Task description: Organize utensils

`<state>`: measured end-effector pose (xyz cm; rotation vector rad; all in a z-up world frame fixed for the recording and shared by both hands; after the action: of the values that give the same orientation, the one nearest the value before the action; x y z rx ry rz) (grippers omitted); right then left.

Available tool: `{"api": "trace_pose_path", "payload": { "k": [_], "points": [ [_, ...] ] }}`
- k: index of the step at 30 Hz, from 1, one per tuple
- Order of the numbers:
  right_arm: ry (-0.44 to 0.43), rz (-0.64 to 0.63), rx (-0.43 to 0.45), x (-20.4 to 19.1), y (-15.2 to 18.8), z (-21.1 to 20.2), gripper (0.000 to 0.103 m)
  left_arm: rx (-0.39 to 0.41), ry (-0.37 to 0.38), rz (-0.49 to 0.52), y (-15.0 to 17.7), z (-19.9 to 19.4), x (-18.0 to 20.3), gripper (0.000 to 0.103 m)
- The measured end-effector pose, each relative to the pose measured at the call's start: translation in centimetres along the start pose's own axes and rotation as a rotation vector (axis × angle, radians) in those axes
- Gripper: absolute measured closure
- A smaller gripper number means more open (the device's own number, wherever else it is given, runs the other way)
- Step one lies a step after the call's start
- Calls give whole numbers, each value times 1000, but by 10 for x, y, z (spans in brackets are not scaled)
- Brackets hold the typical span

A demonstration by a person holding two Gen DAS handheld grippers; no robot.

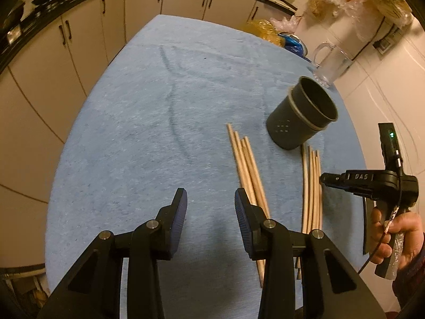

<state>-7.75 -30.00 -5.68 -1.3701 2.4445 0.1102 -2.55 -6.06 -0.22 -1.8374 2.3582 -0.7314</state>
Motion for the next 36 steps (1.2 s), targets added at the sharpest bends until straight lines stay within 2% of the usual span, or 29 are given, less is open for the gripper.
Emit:
{"api": "trace_pose_path", "payload": {
  "k": [2,5,7,13,18,21,23,27,28,30,36],
  "points": [
    [3,-3,-16,-5,1,7,91,-3,-3,-6,-1,1,-4,67],
    [67,-48,-9,-9,0,7,94,-20,-4,-6,-2,7,-5,67],
    [75,-58,-16,-9,1,7,94,-31,5,-5,-2,12,-4,67],
    [173,-98,-18,-1,7,4,94,-77,33,15,-6,34,13,67],
    [118,-72,-24,3,9,4,93,-128,53,24,-9,63,31,67],
    [83,-52,-26,11,9,5,93,-151,14,43,-12,78,37,67],
    [68,-44,-34,17,11,4,93,-165,12,36,-12,85,39,69],
    [42,-40,-45,23,12,4,93,-170,-46,56,-14,94,40,77],
    [37,-39,-49,28,12,3,93,-166,-52,54,-15,94,40,84],
    [35,-42,-56,28,13,-1,93,-160,-71,45,-17,92,37,88],
    [61,-43,-82,32,3,1,92,-194,-137,102,-18,98,37,91]
  ]
}}
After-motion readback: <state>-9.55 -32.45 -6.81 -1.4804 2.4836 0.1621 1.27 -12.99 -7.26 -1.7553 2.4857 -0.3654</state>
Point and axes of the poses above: each gripper's, at about its wrist camera, not at the fingertips, and z roughly the way its jaws point, x to its right, y to its underside, the point moved 9 cm from there along z, roughly the way its jaws point
